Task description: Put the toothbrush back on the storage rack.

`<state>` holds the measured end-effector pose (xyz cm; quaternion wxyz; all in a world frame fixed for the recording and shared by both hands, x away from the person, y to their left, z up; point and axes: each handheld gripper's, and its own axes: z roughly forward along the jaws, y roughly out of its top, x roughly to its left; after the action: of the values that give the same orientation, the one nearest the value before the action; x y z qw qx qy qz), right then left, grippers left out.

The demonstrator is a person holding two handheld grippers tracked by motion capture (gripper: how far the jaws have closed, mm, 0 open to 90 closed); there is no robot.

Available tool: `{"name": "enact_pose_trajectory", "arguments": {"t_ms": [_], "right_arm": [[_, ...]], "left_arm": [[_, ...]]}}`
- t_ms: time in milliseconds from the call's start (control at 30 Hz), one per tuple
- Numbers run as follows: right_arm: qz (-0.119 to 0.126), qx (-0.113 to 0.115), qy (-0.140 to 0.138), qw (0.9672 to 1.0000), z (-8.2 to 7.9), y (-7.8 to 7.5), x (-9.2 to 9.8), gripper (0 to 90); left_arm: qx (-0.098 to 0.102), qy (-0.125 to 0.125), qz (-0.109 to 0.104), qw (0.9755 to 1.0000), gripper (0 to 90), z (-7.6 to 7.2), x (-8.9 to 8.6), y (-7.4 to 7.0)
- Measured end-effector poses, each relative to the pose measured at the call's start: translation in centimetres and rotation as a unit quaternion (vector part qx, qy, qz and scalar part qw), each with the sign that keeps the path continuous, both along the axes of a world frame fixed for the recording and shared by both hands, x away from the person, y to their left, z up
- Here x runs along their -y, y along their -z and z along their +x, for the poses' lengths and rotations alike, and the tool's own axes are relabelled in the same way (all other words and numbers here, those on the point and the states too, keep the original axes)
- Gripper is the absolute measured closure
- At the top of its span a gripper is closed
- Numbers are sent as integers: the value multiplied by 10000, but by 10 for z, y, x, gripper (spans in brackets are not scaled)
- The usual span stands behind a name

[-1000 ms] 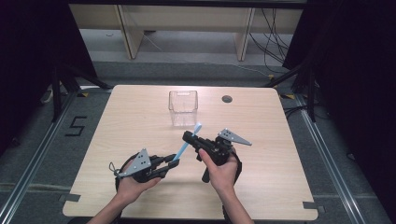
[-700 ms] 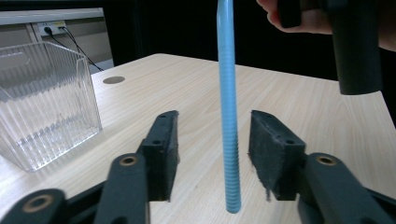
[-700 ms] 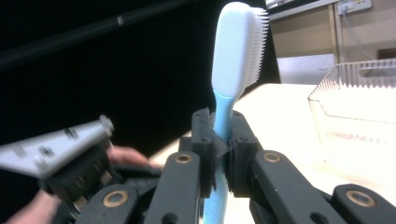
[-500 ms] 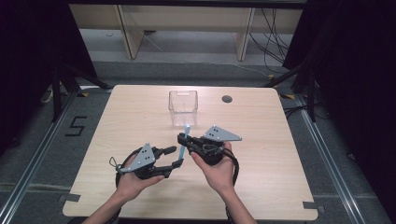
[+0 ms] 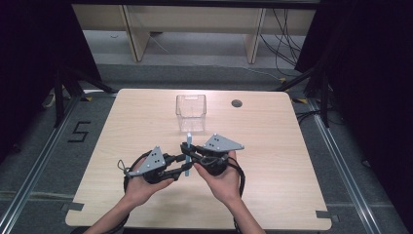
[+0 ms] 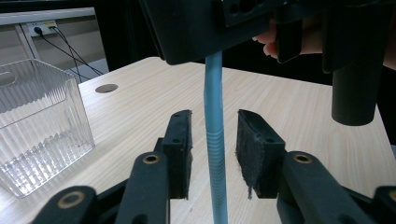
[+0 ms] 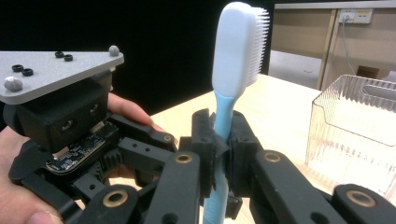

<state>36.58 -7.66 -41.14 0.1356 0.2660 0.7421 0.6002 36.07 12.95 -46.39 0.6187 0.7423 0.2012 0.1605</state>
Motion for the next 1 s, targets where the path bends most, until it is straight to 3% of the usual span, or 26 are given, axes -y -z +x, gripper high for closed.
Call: {"name": "enact_pose_trajectory", "arguments": {"t_ms": [100, 500, 667, 700, 767, 900, 967, 1000], "right_arm": [[3, -63, -20, 10000, -1, 0, -1, 841], [-2, 13, -73, 10000, -1, 1, -4, 833], [241, -70, -48, 9997, -1, 1, -1, 624], [241, -70, -48, 9997, -1, 1, -1, 624], [312, 77, 38, 9995, -5, 1, 11, 525], [274, 126, 146, 9994, -10, 2, 27, 488], [217, 121, 454, 9987, -13, 6, 49, 457], [217, 121, 454, 9987, -13, 6, 49, 457]], "left_arm": [[-26, -35, 81, 10000, 686, 0, -2, -2], [-120, -50, 2, 9999, 826, 2, -2, 0], [-210, -191, -92, 9996, 830, 8, -5, 1], [-210, -191, -92, 9996, 830, 8, -5, 1], [-202, -278, -171, 9993, 830, 13, -8, 1], [-167, -411, -266, 9987, 830, 22, -13, 1], [-196, -462, -334, 9982, 830, 31, -17, 1], [-196, -462, -334, 9982, 829, 31, -17, 1]]}}
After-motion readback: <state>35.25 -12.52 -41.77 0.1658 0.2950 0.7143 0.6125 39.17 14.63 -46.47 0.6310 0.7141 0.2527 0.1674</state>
